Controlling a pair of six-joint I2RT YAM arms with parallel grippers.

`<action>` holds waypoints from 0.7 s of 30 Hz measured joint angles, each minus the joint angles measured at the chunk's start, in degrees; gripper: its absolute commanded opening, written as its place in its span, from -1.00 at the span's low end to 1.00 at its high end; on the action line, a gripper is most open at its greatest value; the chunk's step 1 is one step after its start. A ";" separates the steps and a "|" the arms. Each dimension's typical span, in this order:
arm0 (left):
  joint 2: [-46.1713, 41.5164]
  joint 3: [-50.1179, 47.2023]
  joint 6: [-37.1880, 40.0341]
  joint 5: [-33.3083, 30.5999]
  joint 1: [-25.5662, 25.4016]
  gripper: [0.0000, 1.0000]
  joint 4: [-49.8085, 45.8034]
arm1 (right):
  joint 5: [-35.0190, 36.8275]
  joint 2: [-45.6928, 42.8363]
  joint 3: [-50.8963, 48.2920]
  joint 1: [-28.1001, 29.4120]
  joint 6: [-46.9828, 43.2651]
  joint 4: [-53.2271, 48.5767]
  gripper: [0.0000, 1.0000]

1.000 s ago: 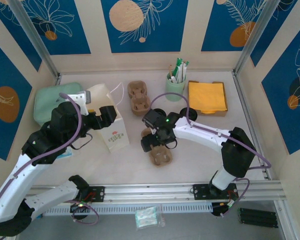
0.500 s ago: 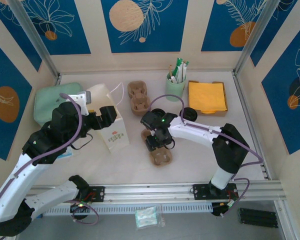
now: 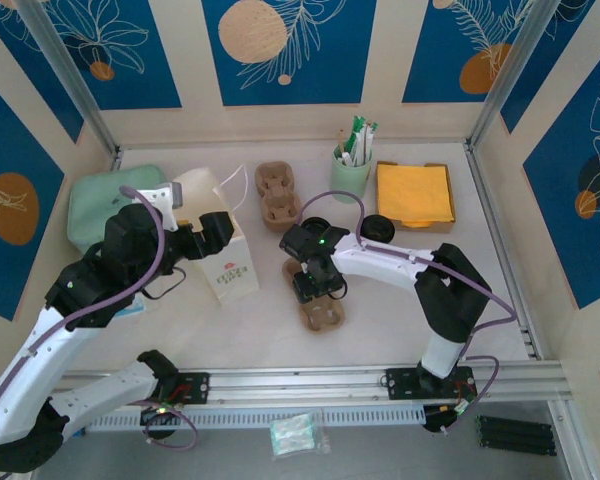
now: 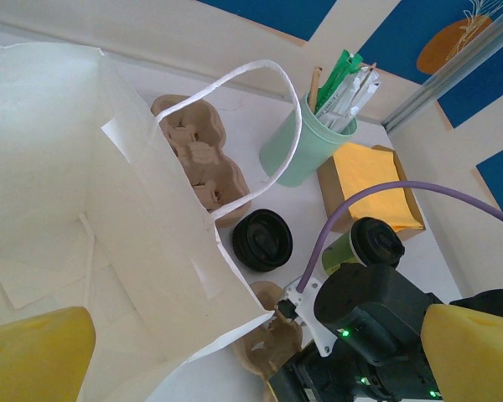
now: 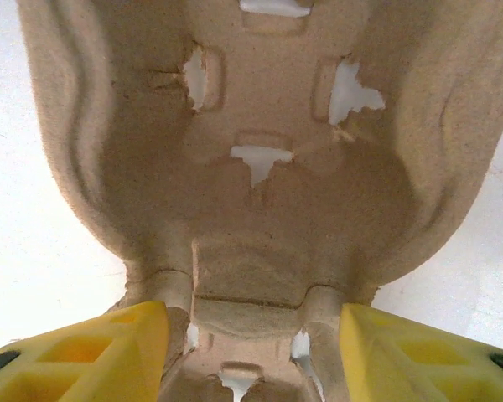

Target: Pack the takeout coffee

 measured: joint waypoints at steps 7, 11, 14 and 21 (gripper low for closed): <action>0.11 -0.17 0.02 -0.02 0.00 0.99 0.00 | 0.11 0.31 0.00 -0.26 0.17 0.28 0.07; 0.13 -0.17 0.02 -0.02 0.00 0.99 0.00 | 0.09 0.96 0.00 -0.52 0.20 0.42 0.07; 0.13 -0.17 0.02 -0.02 0.00 0.99 0.00 | 0.13 1.09 0.02 -0.50 0.20 0.42 0.08; 0.13 -0.17 0.02 -0.02 0.00 0.99 0.00 | 0.98 1.75 0.35 0.02 0.28 0.42 -0.12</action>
